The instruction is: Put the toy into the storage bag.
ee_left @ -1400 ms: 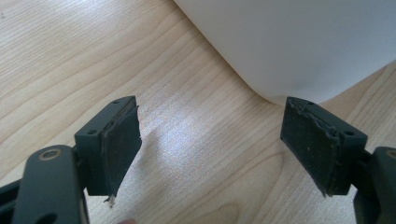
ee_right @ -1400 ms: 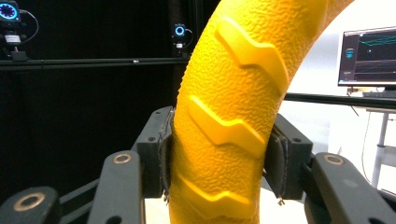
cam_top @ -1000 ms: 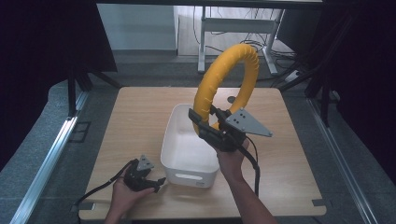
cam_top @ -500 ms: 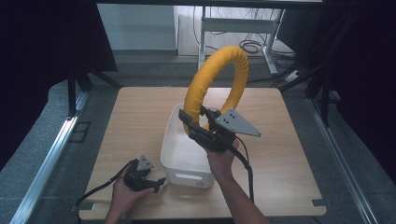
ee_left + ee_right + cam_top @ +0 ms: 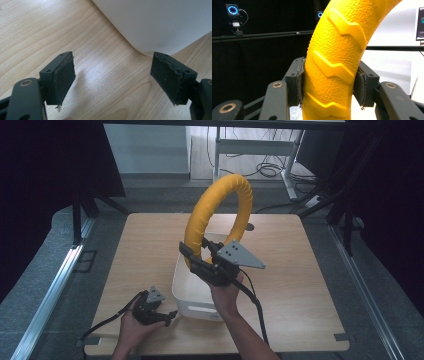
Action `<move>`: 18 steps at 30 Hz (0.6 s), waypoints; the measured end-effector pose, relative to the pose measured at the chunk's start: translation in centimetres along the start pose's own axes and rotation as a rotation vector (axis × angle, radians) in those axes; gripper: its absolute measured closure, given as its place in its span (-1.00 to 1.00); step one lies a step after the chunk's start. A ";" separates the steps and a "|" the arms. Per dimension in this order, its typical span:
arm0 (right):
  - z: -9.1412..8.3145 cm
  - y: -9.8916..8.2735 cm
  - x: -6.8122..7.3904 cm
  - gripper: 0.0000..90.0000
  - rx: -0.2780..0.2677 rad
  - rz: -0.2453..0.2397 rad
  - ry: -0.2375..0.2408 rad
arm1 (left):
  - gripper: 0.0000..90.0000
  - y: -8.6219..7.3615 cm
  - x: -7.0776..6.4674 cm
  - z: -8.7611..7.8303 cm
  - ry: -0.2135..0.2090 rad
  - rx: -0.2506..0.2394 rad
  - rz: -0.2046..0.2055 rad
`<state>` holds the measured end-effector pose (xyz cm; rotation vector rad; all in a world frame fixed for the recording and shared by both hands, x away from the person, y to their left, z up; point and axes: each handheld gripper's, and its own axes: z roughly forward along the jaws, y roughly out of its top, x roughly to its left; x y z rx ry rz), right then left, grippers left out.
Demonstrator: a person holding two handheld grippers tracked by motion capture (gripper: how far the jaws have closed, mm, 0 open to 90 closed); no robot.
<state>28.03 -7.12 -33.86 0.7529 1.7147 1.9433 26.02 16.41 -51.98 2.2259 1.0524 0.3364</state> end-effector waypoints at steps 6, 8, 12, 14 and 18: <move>0.5 -0.7 0.8 0.09 0.007 0.013 0.016 | -0.56 0.0 0.0 0.0 -0.002 0.000 0.004; 0.6 -1.0 1.1 0.09 0.007 0.015 0.017 | -0.56 0.0 0.0 0.0 -0.002 0.000 0.001; 0.7 -1.5 1.4 0.09 0.002 0.014 0.006 | -0.56 0.0 0.1 0.0 -0.003 0.000 0.005; 0.7 -1.7 1.5 0.09 0.004 0.012 0.007 | -0.56 0.0 0.0 0.0 -0.001 0.000 0.003; 0.8 -2.3 1.7 0.09 0.010 0.017 0.003 | -0.56 0.0 0.0 0.0 -0.004 0.003 0.003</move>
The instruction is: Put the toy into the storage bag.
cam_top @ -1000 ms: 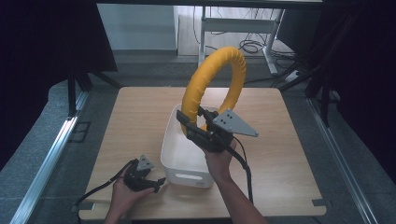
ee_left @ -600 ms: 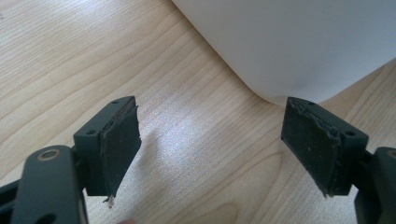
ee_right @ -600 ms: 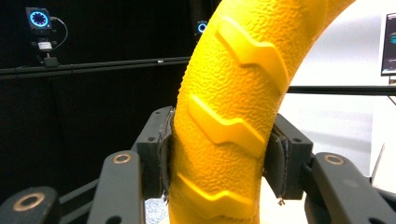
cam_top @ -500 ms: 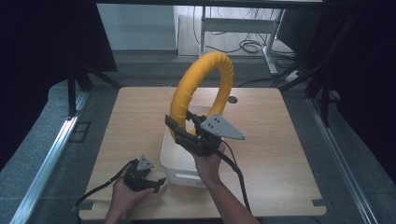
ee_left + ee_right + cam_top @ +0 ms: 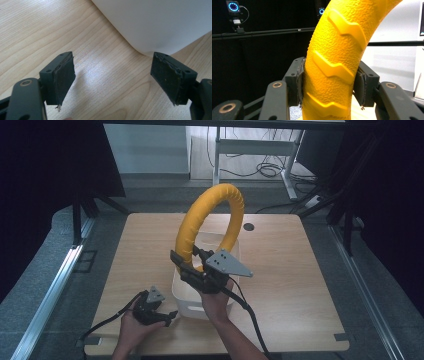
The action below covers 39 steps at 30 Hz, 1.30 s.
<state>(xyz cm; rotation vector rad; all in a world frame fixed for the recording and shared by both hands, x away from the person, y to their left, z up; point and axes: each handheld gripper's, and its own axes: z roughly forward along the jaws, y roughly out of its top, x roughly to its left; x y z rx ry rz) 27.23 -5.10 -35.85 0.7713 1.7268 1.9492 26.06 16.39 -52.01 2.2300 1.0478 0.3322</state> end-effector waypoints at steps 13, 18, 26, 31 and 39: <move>0.4 -2.1 0.3 0.09 0.019 0.027 -0.016 | -0.56 0.0 0.0 0.0 -0.001 0.004 0.004; 0.5 -2.7 0.6 0.09 0.023 0.020 -0.023 | -0.56 0.0 0.0 0.0 -0.002 0.005 0.002; 0.5 -3.5 1.0 0.09 0.028 0.025 -0.025 | -0.56 0.0 0.0 0.0 -0.001 0.006 0.002; 0.5 -4.0 1.1 0.09 0.031 0.032 -0.025 | -0.56 0.0 0.0 0.1 0.001 0.011 0.007; 0.4 -4.4 1.2 0.09 0.052 0.043 -0.024 | -0.56 0.0 0.0 0.1 0.000 0.008 0.004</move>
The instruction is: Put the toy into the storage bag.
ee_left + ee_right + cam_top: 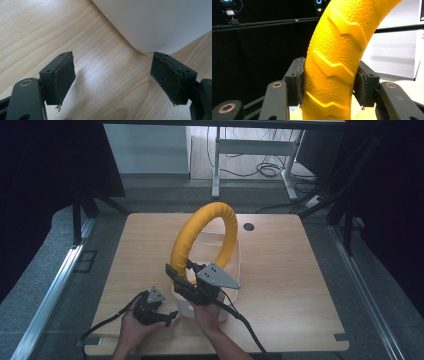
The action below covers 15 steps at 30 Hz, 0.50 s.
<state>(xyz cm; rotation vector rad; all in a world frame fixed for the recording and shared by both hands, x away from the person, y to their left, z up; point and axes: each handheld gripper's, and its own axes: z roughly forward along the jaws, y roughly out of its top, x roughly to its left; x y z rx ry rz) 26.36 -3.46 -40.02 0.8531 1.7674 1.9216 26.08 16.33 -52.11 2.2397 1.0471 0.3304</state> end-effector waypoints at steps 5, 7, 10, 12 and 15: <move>0.0 0.1 -0.1 0.08 0.028 0.029 -0.003 | -0.56 0.0 0.0 0.0 0.000 0.000 -0.001; 0.0 0.0 -0.2 0.08 0.042 0.034 -0.007 | -0.56 0.0 0.0 0.0 -0.001 -0.001 -0.002; 0.1 0.0 -0.2 0.08 0.057 0.047 -0.012 | -0.56 0.0 0.0 0.0 0.000 -0.001 -0.002; 0.2 0.0 -0.3 0.08 0.072 0.050 -0.017 | -0.56 0.0 0.0 0.0 -0.001 -0.001 -0.002; 0.3 -0.2 -0.5 0.06 0.100 0.063 -0.028 | -0.56 0.0 0.0 0.1 0.002 -0.003 -0.006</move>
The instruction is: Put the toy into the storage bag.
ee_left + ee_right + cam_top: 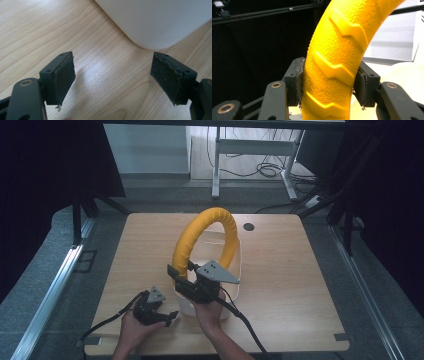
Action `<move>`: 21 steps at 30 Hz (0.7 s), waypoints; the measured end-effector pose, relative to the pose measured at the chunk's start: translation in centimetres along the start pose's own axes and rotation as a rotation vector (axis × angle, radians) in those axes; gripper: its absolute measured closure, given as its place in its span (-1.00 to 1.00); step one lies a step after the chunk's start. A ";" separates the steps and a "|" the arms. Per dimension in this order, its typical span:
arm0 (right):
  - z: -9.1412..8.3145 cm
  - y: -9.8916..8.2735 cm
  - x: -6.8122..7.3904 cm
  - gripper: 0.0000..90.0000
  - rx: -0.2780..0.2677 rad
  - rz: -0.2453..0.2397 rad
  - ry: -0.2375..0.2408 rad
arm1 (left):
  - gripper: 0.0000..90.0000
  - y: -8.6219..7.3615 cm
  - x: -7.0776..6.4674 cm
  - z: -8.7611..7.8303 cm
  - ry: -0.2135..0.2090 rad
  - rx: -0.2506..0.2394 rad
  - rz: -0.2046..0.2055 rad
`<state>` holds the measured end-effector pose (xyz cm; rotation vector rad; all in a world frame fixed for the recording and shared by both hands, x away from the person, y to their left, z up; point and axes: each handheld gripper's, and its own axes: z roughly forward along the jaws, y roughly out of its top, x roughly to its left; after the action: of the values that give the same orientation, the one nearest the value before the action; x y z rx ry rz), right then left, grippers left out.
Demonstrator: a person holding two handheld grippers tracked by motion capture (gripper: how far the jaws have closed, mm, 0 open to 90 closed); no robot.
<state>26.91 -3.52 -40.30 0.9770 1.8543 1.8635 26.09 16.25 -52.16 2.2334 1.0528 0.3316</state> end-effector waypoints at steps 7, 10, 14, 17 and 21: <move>0.1 -0.2 -0.6 0.01 0.037 0.041 -0.032 | -0.56 0.0 0.0 0.0 -0.005 0.005 0.006; 0.1 -0.3 -0.7 0.00 0.053 0.042 -0.034 | -0.56 0.0 0.0 0.1 -0.006 0.006 0.006; 0.0 -0.3 -0.7 -0.01 0.055 0.046 -0.035 | -0.56 0.0 0.0 0.0 -0.005 0.005 0.006; -0.1 -0.3 -0.6 -0.04 0.042 0.027 -0.047 | -0.56 0.0 0.1 0.1 -0.005 0.007 0.010; -0.1 -0.3 -0.6 -0.07 0.041 0.021 -0.044 | -0.56 0.0 0.0 0.0 -0.005 0.006 0.009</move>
<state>27.19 -4.01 -40.74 1.0464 1.8710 1.8070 26.15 16.27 -52.19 2.2442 1.0425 0.3265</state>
